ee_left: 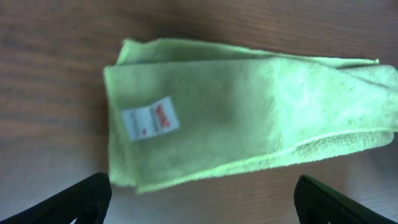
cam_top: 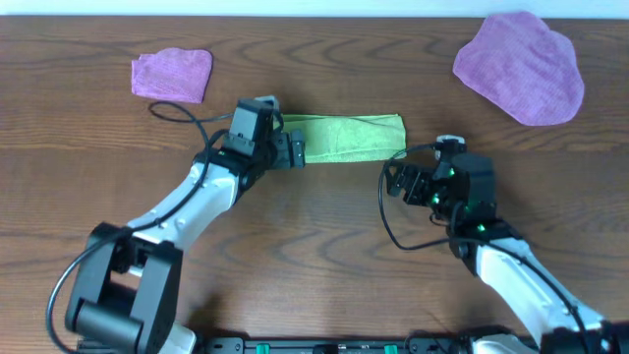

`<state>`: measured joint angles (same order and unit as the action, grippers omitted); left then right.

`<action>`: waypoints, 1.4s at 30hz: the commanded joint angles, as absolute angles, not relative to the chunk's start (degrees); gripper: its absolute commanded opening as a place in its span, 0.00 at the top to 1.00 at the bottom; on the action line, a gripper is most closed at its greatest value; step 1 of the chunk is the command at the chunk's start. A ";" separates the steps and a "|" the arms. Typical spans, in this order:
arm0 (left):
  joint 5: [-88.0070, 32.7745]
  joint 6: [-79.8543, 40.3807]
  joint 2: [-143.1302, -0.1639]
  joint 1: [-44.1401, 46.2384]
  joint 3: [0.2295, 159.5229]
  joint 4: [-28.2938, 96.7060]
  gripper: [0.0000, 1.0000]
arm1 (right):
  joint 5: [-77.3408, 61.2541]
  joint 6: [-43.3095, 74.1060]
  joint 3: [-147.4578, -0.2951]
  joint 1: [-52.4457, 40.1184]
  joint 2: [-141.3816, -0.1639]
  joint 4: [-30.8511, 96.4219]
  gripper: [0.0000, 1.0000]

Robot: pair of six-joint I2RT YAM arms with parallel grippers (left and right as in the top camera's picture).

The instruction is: Fold the cloth

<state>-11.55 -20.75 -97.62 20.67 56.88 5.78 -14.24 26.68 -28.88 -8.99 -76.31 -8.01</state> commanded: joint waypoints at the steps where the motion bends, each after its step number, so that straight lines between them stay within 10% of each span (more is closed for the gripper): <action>1: -14.37 -19.22 -100.38 20.43 60.18 6.15 0.05 | -16.40 25.63 -30.85 -8.14 -79.33 -7.81 0.01; 40: -20.21 -18.57 -101.97 19.22 60.93 3.92 0.00 | -22.24 25.65 -31.24 -8.27 -80.38 -6.39 0.01; 42: -20.51 -18.57 -102.10 19.16 60.93 2.76 0.11 | -22.55 25.65 -31.24 -8.27 -80.38 -6.42 0.01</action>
<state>-18.90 -19.99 -101.58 19.22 59.81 3.60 -21.28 26.52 -30.06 -8.47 -80.23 -6.61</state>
